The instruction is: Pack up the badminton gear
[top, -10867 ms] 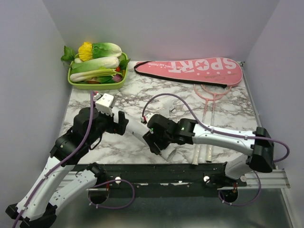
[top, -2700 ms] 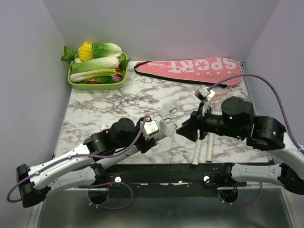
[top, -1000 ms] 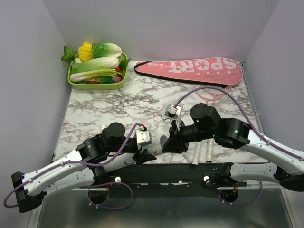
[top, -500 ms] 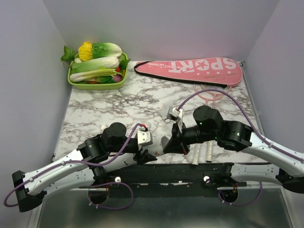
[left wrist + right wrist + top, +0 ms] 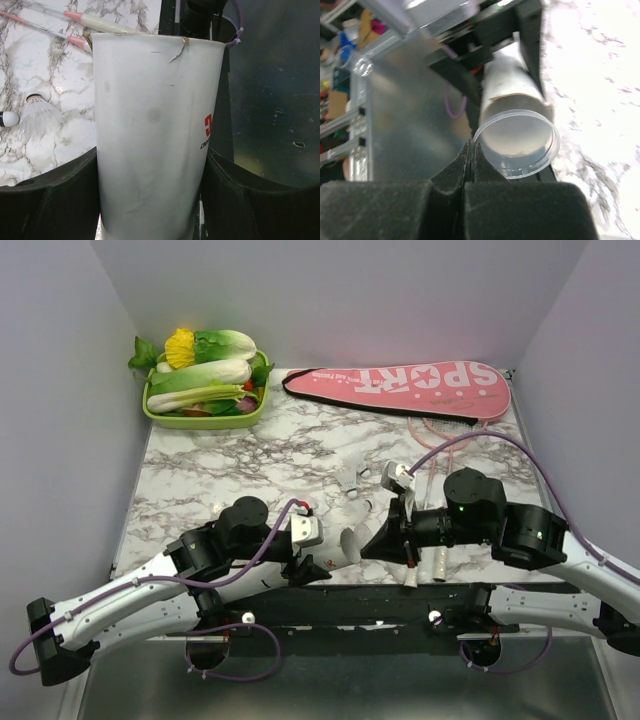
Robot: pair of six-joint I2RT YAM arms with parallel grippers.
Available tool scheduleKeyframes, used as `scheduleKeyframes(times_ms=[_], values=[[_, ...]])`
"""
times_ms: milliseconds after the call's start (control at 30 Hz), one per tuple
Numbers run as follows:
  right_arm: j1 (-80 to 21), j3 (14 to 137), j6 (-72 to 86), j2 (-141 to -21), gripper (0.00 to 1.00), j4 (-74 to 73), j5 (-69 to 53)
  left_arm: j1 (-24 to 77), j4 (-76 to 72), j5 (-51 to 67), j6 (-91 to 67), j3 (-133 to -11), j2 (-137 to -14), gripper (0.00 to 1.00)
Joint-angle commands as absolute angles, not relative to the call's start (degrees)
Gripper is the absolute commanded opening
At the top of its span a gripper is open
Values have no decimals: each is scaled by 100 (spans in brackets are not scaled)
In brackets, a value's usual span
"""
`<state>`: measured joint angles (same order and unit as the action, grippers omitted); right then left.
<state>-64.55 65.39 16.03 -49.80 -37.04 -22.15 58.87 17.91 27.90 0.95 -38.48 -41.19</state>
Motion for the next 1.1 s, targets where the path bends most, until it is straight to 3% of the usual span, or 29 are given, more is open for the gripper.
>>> scheduleKeyframes(times_ms=[0, 33, 267, 567, 733, 1067], values=[[-6486, 6978, 1731, -5403, 1, -4401, -408, 5880, 1846, 2909, -53, -3814, -4008, 0], [-6434, 7048, 1836, -5492, 1, -4482, 327, 5880, 1846, 2900, -53, -3814, -3990, 0], [-5346, 7295, 2249, -6554, 1, -4781, 2442, 5880, 1802, 2795, -79, -3779, -3850, 0], [-3464, 6416, 2382, -7364, 1, -3113, 1328, 5880, 1881, 2707, -35, -3797, -3692, 0], [-2604, 6442, 2320, -8557, 1, -2681, 827, 5880, 1758, 2575, -97, -3674, -3463, 0], [-2127, 7040, 2268, -10300, 1, -2584, 853, 5871, 1819, 2505, -97, -3718, -3516, 0]])
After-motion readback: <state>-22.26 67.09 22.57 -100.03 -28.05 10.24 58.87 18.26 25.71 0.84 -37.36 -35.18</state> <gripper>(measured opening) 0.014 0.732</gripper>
